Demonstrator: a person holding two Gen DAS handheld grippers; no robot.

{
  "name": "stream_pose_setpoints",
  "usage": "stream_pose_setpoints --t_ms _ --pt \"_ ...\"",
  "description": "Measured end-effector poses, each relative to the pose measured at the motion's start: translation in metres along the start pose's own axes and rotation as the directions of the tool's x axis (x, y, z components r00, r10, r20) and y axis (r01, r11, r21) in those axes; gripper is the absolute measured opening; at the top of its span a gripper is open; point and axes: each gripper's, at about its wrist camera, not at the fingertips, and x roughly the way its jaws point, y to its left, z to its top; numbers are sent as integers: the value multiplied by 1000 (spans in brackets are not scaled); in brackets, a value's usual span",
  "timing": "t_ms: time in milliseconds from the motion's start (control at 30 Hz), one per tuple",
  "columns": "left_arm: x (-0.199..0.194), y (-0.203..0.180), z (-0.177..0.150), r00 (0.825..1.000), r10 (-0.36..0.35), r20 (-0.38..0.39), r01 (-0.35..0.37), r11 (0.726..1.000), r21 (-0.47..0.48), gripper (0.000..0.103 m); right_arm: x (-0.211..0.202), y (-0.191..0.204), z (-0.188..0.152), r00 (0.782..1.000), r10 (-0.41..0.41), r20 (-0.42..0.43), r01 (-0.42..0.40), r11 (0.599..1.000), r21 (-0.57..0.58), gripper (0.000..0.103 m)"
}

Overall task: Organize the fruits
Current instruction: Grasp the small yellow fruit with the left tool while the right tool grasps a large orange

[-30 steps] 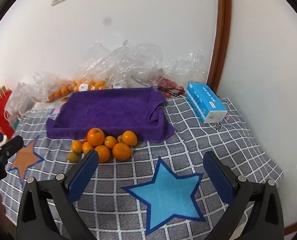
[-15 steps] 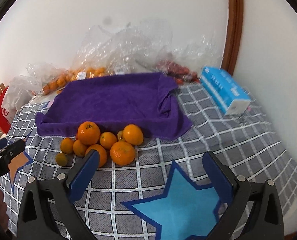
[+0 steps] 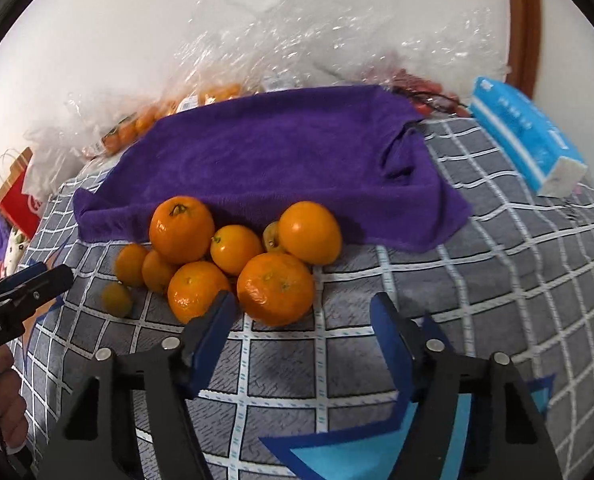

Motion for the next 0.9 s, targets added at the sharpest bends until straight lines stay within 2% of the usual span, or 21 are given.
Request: stream_pose_setpoints --t_ms 233,300,400,533,600,667,733,800,900 --pt "10 -19 -7 996 -85 -35 87 995 58 88 16 2 3 1000 10 -7 -11 1000 -22 64" --pt "17 -25 -10 995 -83 -56 88 993 73 86 17 4 3 1000 30 -4 -30 999 -41 56" --pt "25 -30 -13 993 -83 -81 89 993 82 78 13 6 -1 999 51 -3 -51 997 -51 45" --pt "32 -36 -14 993 -84 -88 93 991 97 65 3 6 -11 1000 28 13 -27 998 -64 43" --pt "33 -42 -14 995 -65 -76 74 990 123 56 0 2 -15 999 32 17 -31 998 -55 43" --pt "34 -45 -13 996 -48 -70 58 987 147 38 -1 -2 -16 999 42 17 -41 998 -41 43" --pt "35 -47 -14 997 -41 -72 52 984 169 28 0 -4 -16 999 48 13 -48 998 -33 44" --pt "35 -48 -14 997 -41 -71 53 983 177 28 4 -4 -14 999 46 7 -45 998 -32 49" --pt "35 -47 -16 997 -50 -65 61 982 177 28 7 -3 -12 999 30 12 -30 999 -29 49"
